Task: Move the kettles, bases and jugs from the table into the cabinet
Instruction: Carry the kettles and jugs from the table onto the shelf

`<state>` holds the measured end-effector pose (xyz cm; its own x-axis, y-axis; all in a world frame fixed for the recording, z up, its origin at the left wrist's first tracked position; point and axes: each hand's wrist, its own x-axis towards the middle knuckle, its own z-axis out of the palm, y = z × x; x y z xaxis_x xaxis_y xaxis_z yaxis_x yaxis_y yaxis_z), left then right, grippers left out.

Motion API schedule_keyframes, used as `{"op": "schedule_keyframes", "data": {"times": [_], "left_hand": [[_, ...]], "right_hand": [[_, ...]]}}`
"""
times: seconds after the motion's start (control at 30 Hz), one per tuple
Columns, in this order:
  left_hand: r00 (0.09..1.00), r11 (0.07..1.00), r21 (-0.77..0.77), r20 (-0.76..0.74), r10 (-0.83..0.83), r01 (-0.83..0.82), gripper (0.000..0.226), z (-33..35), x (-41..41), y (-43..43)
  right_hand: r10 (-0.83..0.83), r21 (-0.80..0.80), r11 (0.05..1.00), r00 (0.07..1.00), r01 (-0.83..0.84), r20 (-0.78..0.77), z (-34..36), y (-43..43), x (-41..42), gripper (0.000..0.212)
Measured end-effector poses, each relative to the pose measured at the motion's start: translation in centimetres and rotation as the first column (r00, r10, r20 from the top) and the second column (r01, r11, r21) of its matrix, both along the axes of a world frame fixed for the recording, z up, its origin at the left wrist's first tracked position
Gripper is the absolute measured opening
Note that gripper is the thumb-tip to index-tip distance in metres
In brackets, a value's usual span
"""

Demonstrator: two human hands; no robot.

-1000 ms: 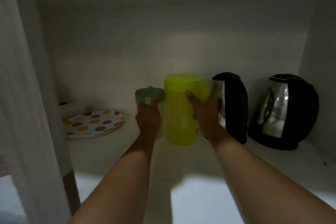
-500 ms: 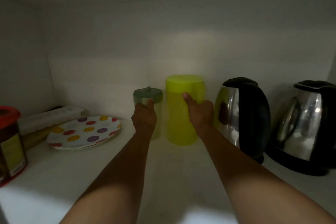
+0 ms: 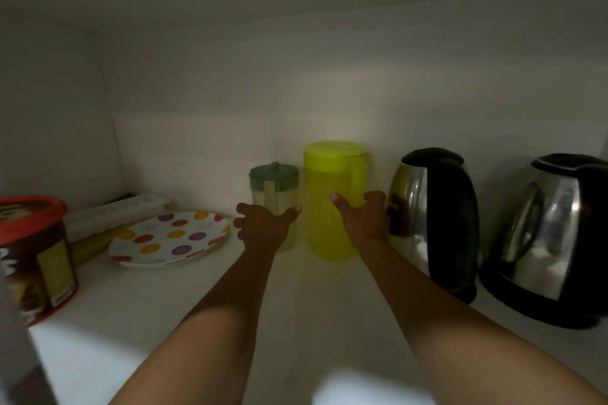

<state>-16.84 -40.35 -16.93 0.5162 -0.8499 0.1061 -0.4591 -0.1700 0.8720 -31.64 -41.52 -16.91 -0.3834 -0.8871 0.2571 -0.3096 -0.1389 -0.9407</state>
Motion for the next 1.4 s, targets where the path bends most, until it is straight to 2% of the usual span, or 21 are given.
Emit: {"op": "schedule_keyframes", "data": {"times": [0.1, 0.17, 0.33, 0.53, 0.63, 0.73, 0.87, 1.0, 1.13, 1.27, 1.4], "left_hand": [[0.99, 0.999, -0.029, 0.142, 0.02, -0.016, 0.104, 0.0, -1.0, 1.7], [0.976, 0.998, -0.059, 0.217, 0.031, -0.018, 0.092, -0.2, -1.7, 3.3], [0.92, 0.996, -0.091, 0.388, 0.046, -0.012, 0.066, -0.9, -2.6, 8.0], [0.894, 0.995, -0.095, 0.447, 0.029, 0.016, 0.061, -2.6, -2.8, 15.8], [0.879, 0.988, -0.148, 0.476, 0.026, 0.051, 0.058, -2.6, -2.6, 20.7], [0.887, 0.972, -0.213, 0.462, 0.006, 0.104, 0.055, -2.4, -1.7, 26.7], [0.849, 0.967, -0.235, 0.527, 0.039, 0.101, 0.053, -4.3, 3.0, 36.9], [0.81, 0.987, -0.16, 0.574, 0.12, -0.033, 0.054, -6.3, 10.8, 47.6], [0.755, 0.964, -0.138, 0.601, 0.264, -0.227, 0.058, -6.4, 19.0, 57.7], [0.67, 0.878, -0.166, 0.587, 0.454, -0.45, 0.057, -6.1, 26.6, 67.0], [0.567, 0.754, -0.16, 0.566, 0.599, -0.637, 0.056, -7.1, 33.7, 75.8]], "right_hand": [[0.017, 0.054, 0.998, 0.995, -0.012, -0.102, 0.0, 1.7, -0.2, 0.094], [0.024, 0.095, 0.995, 0.991, -0.012, -0.134, -0.2, 2.9, -0.4, 0.098], [0.103, 0.213, 0.975, 0.973, -0.058, -0.206, -2.2, 6.1, -0.7, 0.088], [0.154, 0.228, 0.971, 0.911, -0.068, -0.383, -4.5, 12.9, -0.9, 0.08], [0.135, 0.157, 0.985, 0.875, -0.068, -0.465, -4.1, 17.3, -0.1, 0.077], [0.073, 0.059, 0.997, 0.873, -0.051, -0.482, -3.3, 23.0, 1.7, 0.069], [0.118, 0.033, 0.992, 0.846, -0.118, -0.519, -3.9, 32.9, 6.2, 0.068], [0.257, 0.075, 0.962, 0.773, -0.263, -0.58, -5.7, 42.6, 12.6, 0.062], [0.412, 0.087, 0.889, 0.703, -0.449, -0.58, -6.0, 50.1, 20.9, 0.063], [0.549, 0.068, 0.765, 0.593, -0.641, -0.589, -5.8, 57.5, 30.6, 0.06], [0.684, 0.11, 0.572, 0.398, -0.813, -0.611, -6.7, 64.6, 40.3, 0.061]]}}
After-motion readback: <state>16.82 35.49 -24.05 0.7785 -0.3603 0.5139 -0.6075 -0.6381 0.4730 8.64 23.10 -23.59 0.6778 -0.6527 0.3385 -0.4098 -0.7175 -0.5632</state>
